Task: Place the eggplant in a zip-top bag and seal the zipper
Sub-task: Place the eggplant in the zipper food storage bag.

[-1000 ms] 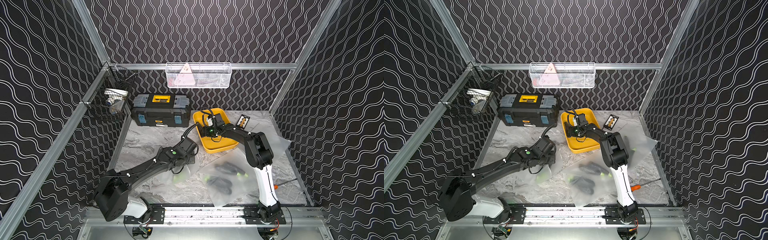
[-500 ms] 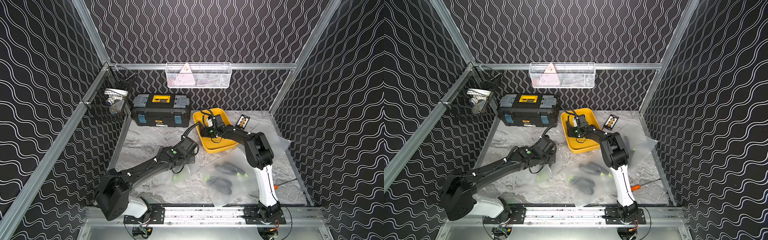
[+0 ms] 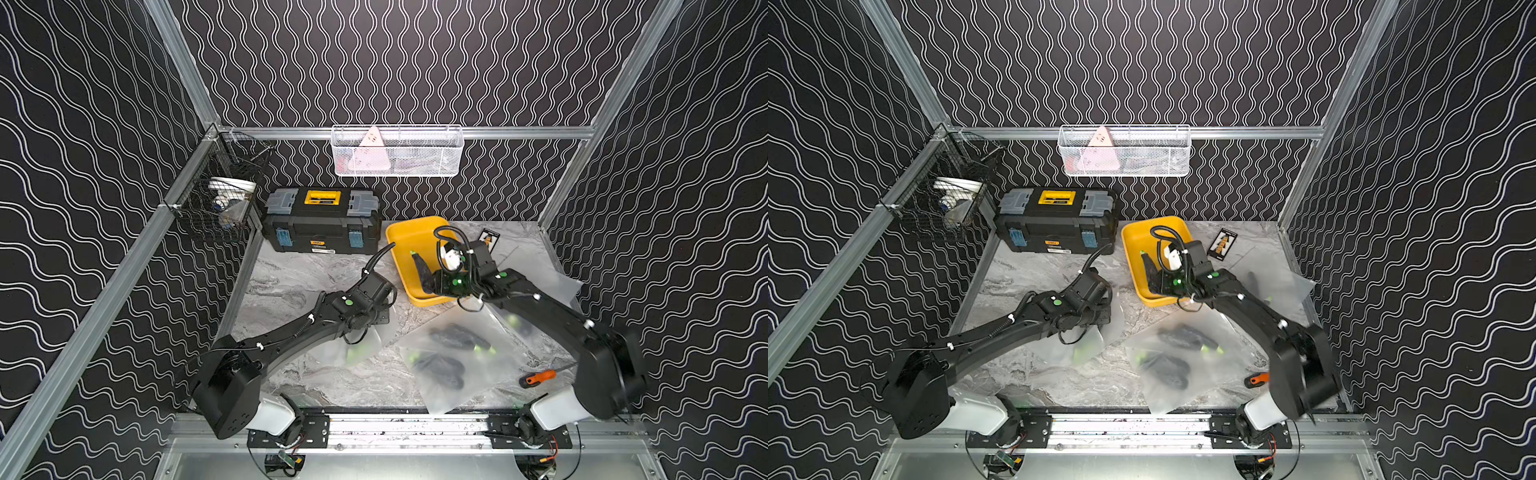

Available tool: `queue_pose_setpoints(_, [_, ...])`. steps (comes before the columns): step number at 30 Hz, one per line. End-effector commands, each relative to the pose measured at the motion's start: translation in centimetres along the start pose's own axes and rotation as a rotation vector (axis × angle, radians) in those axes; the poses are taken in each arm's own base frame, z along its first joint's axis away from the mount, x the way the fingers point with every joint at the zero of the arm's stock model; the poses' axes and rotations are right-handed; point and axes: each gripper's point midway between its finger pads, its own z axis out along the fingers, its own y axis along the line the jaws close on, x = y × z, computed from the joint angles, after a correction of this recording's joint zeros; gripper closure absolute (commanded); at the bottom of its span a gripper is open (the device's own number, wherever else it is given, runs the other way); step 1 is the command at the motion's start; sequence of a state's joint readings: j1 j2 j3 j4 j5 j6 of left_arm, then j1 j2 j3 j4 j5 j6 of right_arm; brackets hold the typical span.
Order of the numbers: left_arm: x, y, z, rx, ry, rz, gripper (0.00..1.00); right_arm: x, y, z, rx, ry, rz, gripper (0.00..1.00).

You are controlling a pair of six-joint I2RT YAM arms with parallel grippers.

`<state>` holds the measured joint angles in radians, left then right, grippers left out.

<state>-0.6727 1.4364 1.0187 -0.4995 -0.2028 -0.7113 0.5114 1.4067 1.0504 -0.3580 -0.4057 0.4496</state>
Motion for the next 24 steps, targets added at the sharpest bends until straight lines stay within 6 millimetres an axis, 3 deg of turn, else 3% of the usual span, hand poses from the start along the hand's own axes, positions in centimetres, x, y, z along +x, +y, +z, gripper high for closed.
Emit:
queue_pose_setpoints(1, [-1.0, -0.6, 0.0, 0.019, -0.034, -0.016, 1.0, 4.5, 2.0, -1.5, -0.07, 0.123, 0.045, 0.77])
queue_pose_setpoints(7, [-1.4, -0.5, -0.4, 0.022, -0.059, -0.023, 1.0, 11.2, 3.7, -1.0, -0.062, 0.286, 0.027, 0.77])
queue_pose_setpoints(11, [-1.4, -0.5, -0.8, 0.033, -0.069, -0.021, 1.0, 13.7, 4.1, 0.2, -0.049, 0.34, 0.022, 0.78])
queue_pose_setpoints(16, [-0.6, -1.6, -1.4, 0.083, -0.054, 0.012, 1.0, 14.1, 4.2, 2.3, -0.03, 0.362, 0.047, 0.77])
queue_pose_setpoints(24, [2.0, -2.9, -1.9, 0.16, -0.01, -0.011, 1.0, 12.2, 5.1, 5.1, -0.008, 0.353, 0.11, 0.72])
